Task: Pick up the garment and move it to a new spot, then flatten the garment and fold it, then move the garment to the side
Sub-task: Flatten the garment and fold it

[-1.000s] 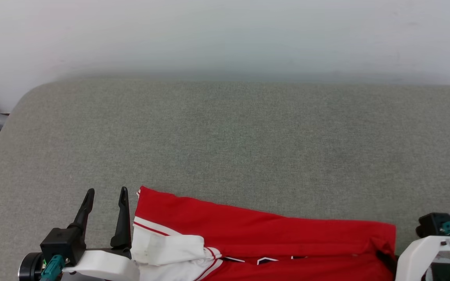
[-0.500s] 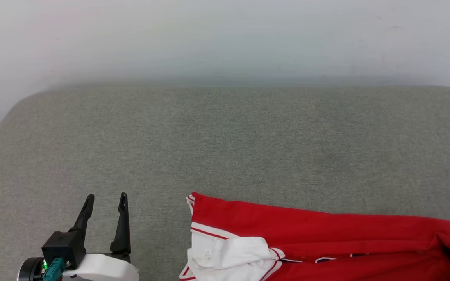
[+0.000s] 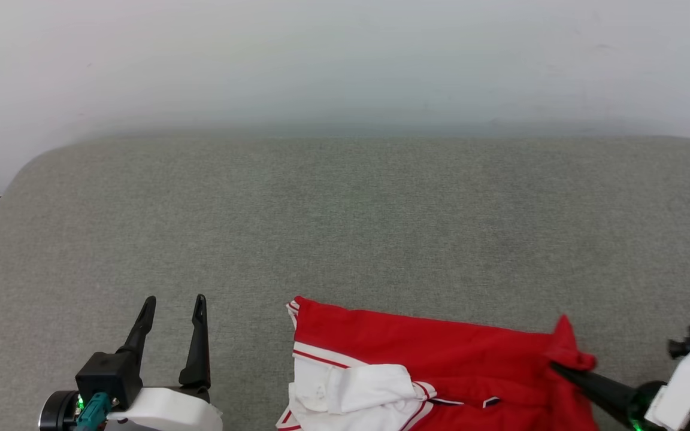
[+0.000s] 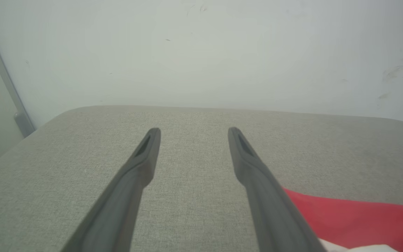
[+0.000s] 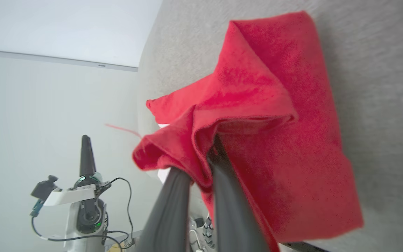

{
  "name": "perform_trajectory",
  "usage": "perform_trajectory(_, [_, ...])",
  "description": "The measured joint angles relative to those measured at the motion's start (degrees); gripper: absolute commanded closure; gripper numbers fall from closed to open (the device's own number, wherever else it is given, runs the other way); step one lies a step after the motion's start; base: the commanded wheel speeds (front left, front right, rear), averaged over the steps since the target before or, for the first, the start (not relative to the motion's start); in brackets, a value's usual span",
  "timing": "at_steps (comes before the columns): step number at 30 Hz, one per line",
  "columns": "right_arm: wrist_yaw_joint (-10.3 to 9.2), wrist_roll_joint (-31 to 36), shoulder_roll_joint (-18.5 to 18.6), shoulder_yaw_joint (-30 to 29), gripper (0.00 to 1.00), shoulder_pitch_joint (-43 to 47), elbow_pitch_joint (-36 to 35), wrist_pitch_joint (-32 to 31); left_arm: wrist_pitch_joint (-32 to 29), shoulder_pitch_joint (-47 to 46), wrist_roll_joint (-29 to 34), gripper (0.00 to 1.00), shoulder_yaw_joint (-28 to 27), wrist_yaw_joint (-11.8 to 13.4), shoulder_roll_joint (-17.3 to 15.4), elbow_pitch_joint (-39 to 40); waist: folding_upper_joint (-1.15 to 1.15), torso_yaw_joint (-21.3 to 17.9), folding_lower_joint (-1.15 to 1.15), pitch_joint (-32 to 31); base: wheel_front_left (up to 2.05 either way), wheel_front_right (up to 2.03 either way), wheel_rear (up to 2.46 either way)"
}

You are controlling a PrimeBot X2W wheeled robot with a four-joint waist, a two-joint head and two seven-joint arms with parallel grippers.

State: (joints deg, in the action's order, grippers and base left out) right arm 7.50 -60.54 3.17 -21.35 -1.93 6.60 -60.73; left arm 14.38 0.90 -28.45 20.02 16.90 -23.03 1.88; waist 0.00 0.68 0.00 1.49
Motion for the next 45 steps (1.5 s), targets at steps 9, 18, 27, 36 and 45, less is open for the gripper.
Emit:
perform_trajectory(9, [0.0, -16.97, -0.19, 15.61, 1.0, -1.46, 2.91, 5.34, 0.14, -1.47, -0.09, 0.0, 0.65, -1.04, 0.2, -0.59, 0.0, 2.51, 0.0, 0.75, 0.0, 0.0, 0.0])
perform_trajectory(18, [0.0, -20.96, -0.21, 30.99, 1.0, -6.6, 2.22, 15.71, 0.44, -6.0, 0.57, 0.0, 1.19, -2.35, 2.01, -1.34, 0.0, 5.35, 0.0, 5.99, 0.0, 0.0, 0.0])
perform_trajectory(27, [0.0, -16.85, -0.25, 39.09, 1.0, -10.5, 7.91, 22.59, 0.54, -9.18, 1.79, 0.0, 0.11, -4.41, 4.59, -3.28, 0.0, 7.92, 0.01, 11.34, 0.0, 0.0, 0.0])
perform_trajectory(36, [0.0, -14.06, 1.65, 42.88, 0.0, -11.28, 5.53, 27.32, 0.62, -9.07, 3.89, 0.0, -2.04, -5.83, 5.9, -4.41, 0.0, 7.23, 0.01, 10.45, 0.0, 0.0, 0.0])
perform_trajectory(45, [0.0, -2.21, 7.42, 42.29, 0.0, -10.72, -2.78, 42.5, 0.63, -7.08, 4.64, 0.0, -2.97, -6.31, 5.63, -5.9, 0.0, 4.61, 0.0, 6.53, 0.0, 0.0, 0.0])
